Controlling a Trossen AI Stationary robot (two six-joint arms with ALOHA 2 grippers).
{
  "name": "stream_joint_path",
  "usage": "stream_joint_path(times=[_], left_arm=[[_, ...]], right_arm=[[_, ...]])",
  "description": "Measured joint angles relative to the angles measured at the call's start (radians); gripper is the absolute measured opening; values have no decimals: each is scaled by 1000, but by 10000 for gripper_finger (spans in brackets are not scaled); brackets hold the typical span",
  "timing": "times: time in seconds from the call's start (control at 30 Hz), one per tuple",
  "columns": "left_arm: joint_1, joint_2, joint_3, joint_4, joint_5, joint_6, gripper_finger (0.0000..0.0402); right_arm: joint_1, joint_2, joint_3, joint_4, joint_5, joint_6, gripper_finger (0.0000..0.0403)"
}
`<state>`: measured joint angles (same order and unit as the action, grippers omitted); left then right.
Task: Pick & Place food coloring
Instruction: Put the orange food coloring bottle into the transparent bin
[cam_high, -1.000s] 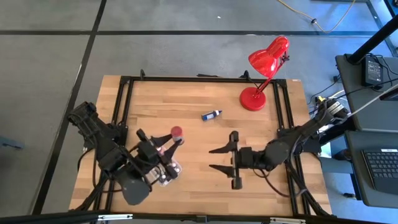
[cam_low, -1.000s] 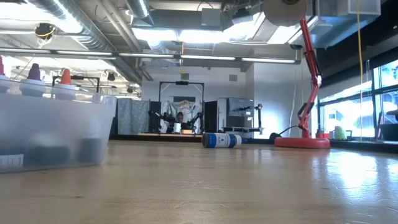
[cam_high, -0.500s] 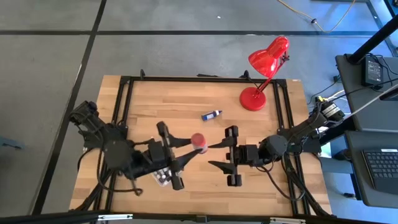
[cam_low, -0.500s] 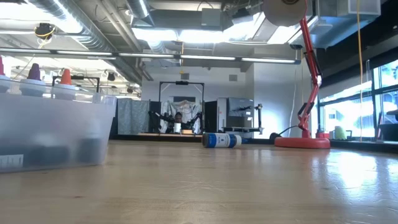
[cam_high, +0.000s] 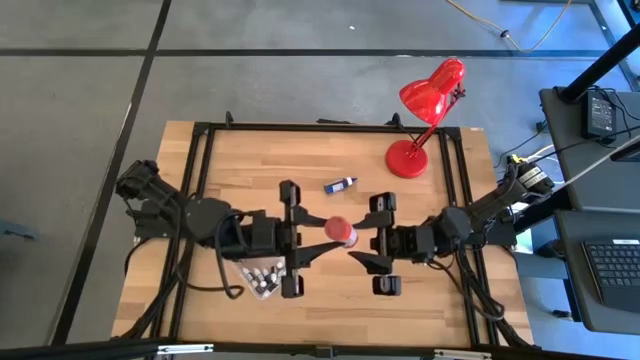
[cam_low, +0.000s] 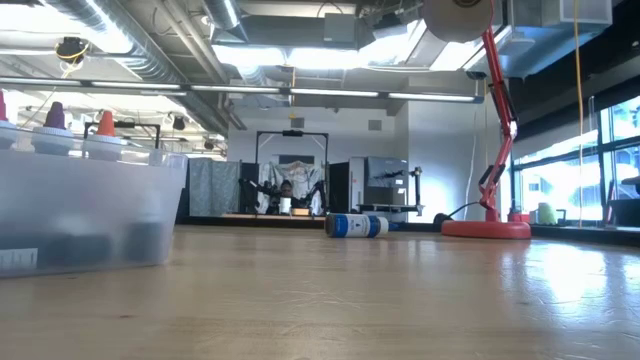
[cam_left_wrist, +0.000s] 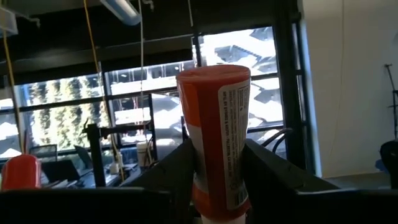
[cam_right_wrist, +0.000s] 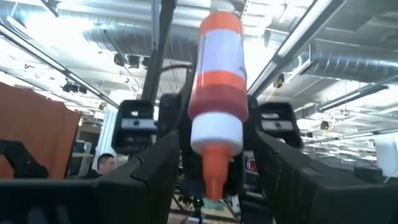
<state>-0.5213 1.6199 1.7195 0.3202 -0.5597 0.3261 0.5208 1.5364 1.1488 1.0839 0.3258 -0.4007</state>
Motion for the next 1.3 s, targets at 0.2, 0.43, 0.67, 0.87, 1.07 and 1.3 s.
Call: stream_joint_path(times=[0.2,0.43,0.67,0.87,1.07,1.3], left_arm=[[26,0,0,11,77,2,118],[27,0,0,21,92,36,122],[33,0,0,20,141,33,121],[47,6,0,34,150,33,122],[72,24,0,57,200,42,122],[71,32,0,62,189,78,121]], right_arm=[[-7,0,34,-3,-10,-1,206],[-9,0,42,-11,-27,-4,186],[-23,0,42,-22,-134,2,140],[-23,-1,42,-20,-133,3,143],[-23,-1,41,-25,-132,5,155],[-22,0,41,-27,-59,6,155]])
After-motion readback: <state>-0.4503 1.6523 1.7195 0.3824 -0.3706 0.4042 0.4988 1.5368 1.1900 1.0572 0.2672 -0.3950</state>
